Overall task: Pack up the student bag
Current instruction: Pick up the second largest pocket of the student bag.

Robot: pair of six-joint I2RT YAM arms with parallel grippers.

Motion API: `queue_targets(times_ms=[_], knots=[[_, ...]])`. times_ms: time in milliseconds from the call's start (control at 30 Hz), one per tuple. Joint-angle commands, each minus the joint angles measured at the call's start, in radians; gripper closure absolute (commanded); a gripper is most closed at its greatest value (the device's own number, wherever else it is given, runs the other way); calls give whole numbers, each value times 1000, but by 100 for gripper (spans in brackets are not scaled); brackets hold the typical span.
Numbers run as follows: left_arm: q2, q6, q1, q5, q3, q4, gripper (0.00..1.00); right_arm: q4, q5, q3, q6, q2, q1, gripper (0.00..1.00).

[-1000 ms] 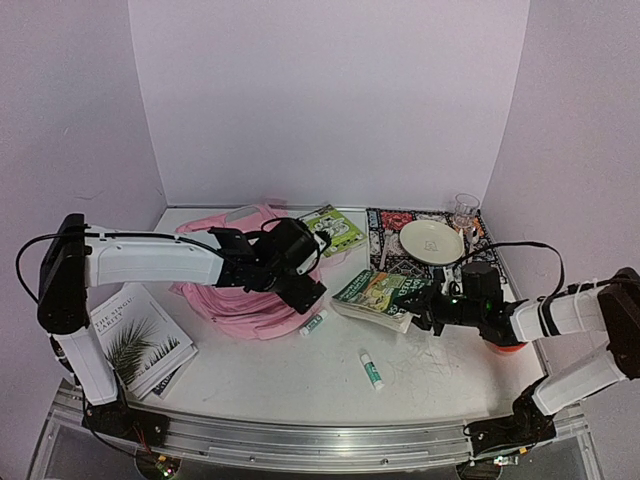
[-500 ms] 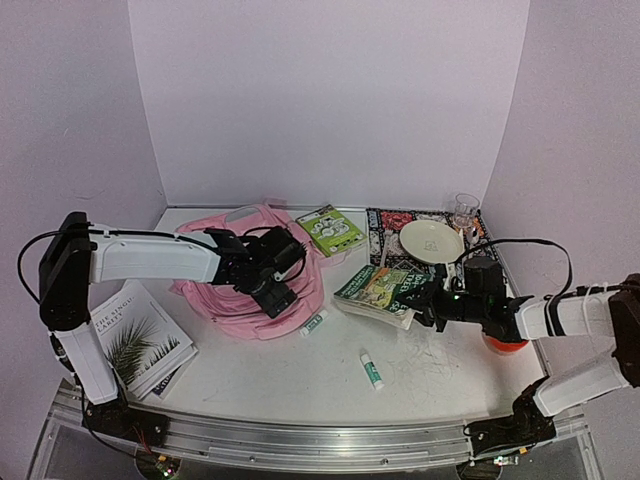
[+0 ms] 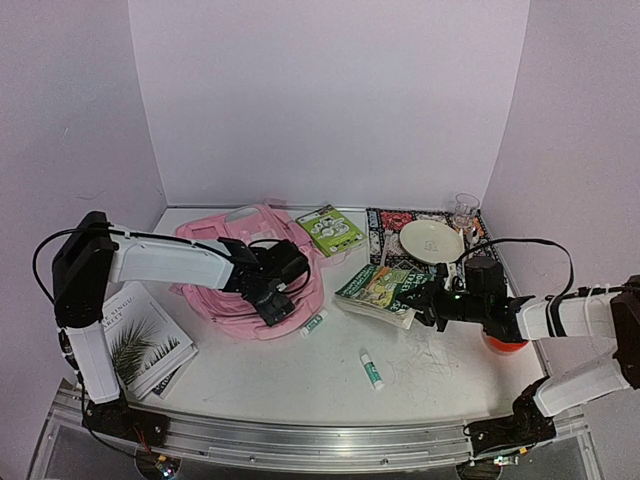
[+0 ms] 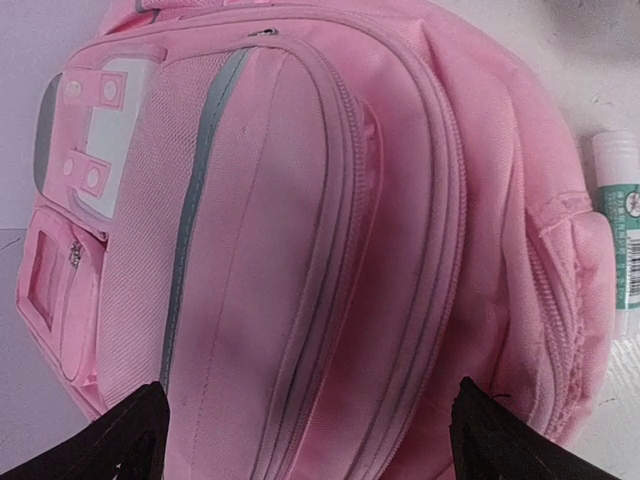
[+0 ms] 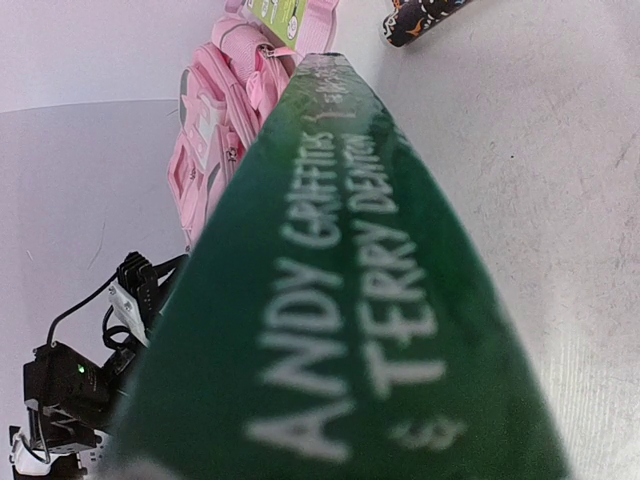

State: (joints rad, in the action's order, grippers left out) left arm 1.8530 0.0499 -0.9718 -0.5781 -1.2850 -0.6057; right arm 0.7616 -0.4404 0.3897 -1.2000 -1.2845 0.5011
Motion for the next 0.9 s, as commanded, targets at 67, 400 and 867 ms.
queue_targets(times_ms=[67,400,867], knots=[[27,-2,18,-168,-49,-22,2,79,-16,58,28,30,6,100],[-39,24,37,-182,-94,-35,8,77,-18,56,29,44,5,100],[-17,20,88,-173,-128,-83,34,77,-33,88,37,26,7,100]])
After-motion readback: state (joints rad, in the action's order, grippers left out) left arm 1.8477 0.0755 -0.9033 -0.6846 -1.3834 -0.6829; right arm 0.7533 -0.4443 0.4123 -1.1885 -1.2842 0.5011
